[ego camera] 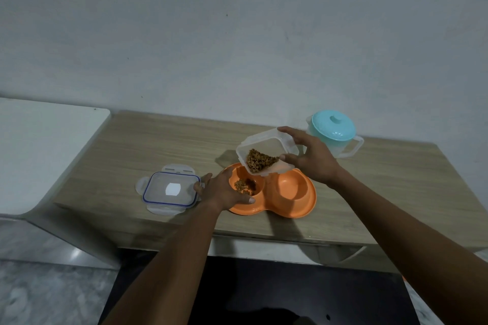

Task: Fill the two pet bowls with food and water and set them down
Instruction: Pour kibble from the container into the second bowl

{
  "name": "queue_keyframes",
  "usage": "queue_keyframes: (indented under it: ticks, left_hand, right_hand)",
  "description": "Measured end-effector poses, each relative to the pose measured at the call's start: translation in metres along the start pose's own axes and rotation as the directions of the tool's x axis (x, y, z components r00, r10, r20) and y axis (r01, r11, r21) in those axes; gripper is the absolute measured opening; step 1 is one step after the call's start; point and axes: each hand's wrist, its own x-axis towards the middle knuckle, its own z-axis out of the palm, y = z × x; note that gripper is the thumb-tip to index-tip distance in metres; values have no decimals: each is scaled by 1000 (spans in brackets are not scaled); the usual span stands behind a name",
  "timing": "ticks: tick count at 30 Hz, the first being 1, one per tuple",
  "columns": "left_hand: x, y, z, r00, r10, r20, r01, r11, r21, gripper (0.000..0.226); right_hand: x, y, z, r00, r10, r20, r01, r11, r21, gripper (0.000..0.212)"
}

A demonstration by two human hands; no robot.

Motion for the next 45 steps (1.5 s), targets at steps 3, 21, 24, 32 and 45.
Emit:
queue_keyframes:
  ticks: [3, 21, 24, 32, 45]
  left_hand:
    - [1, -1, 1, 1000, -5, 0, 5, 1000, -9, 103]
    - [0, 0, -1, 1000, -3, -5, 3, 1000, 19, 106]
    - [-1, 1, -1, 1000, -2, -1, 2, 1000, 9, 106]
    - [3, -2, 2, 1000, -14, 0, 14, 1000, 14, 108]
    - [3, 1, 0, 999, -46, 16, 45, 997, 55, 115]
  right_hand:
    - [0, 0, 1, 1000, -9, -2, 9, 1000, -1, 67]
    - [0, 2, 2, 1000, -5, -1, 5, 1000, 18, 66]
    - [-1, 2, 1, 1000, 1, -7, -1, 1000, 24, 66]
    - [-2, 3, -1, 1000, 26, -17, -25, 999, 35, 66]
    - [27, 34, 25, 886, 460, 64, -379, 636, 673, 49]
